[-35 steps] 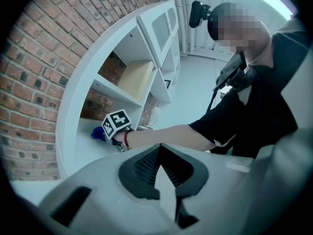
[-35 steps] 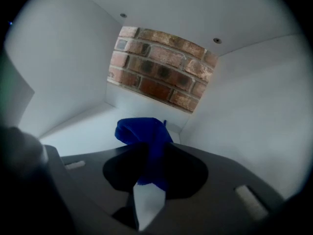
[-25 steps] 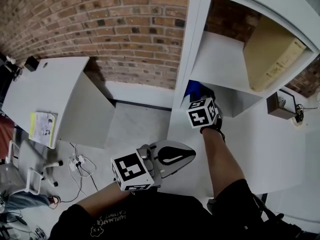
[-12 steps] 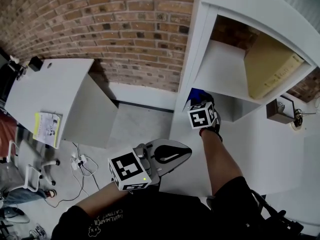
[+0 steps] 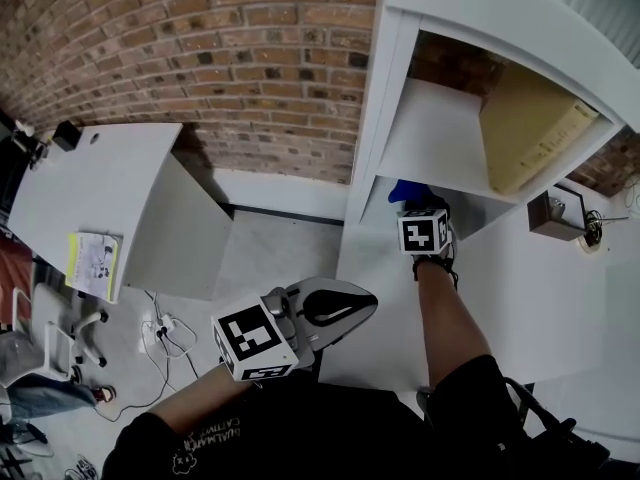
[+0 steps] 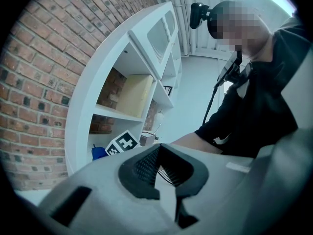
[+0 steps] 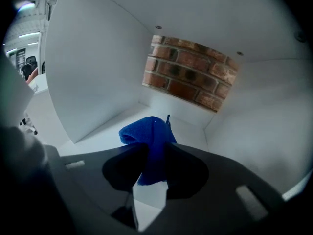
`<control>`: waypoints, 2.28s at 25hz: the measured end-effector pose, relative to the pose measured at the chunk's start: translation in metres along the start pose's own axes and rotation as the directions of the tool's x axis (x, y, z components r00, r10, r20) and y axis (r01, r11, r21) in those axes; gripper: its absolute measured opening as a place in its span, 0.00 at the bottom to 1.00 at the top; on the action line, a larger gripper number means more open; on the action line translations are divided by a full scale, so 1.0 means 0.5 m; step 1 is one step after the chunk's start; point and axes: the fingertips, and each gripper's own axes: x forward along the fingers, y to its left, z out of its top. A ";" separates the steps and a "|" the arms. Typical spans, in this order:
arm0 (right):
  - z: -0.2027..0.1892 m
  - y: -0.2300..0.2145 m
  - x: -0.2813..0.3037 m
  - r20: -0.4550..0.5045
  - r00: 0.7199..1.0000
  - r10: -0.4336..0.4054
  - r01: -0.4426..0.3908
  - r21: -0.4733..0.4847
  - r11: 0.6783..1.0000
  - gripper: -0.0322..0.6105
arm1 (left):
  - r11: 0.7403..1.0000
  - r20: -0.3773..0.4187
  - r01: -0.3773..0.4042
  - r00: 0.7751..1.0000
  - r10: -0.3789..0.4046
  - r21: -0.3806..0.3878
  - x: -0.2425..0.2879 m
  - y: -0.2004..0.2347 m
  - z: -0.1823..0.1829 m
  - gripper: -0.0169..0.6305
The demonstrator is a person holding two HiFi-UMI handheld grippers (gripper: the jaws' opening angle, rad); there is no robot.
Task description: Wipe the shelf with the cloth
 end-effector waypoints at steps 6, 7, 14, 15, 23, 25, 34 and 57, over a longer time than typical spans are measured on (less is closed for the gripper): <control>-0.025 -0.055 -0.008 -0.033 0.996 -0.077 0.078 0.047 0.996 0.23 | 1.000 0.001 0.005 1.000 -0.005 -0.015 -0.007 0.006 -0.001 0.02; -0.028 -0.063 -0.010 -0.037 0.995 -0.089 0.090 0.052 0.995 0.23 | 1.000 0.000 0.009 1.000 -0.009 -0.016 -0.007 0.005 -0.002 0.02; -0.046 -0.098 -0.034 -0.064 0.983 -0.171 0.176 0.101 0.979 0.23 | 1.000 0.014 -0.002 1.000 0.002 -0.022 -0.016 0.021 -0.003 0.02; -0.049 -0.103 -0.038 -0.069 0.981 -0.183 0.190 0.106 0.976 0.23 | 1.000 0.020 -0.002 1.000 0.002 -0.027 -0.015 0.021 -0.001 0.02; -0.078 -0.156 -0.068 -0.107 0.955 -0.277 0.294 0.204 0.934 0.23 | 1.000 0.014 0.011 1.000 -0.011 -0.011 -0.010 0.004 0.001 0.02; -0.082 -0.169 -0.072 -0.109 0.951 -0.290 0.308 0.233 0.922 0.23 | 1.000 0.013 0.004 1.000 -0.004 -0.008 -0.014 0.004 0.002 0.02; 0.010 -0.003 -0.085 0.100 0.992 -0.070 0.055 0.143 0.988 0.22 | 0.999 0.037 -0.034 0.999 0.034 0.000 -0.032 0.007 0.024 0.02; -0.001 0.091 -0.055 0.040 0.999 0.032 -0.033 0.002 0.999 0.23 | 0.999 0.054 -0.030 0.998 0.032 -0.020 -0.026 0.014 0.025 0.02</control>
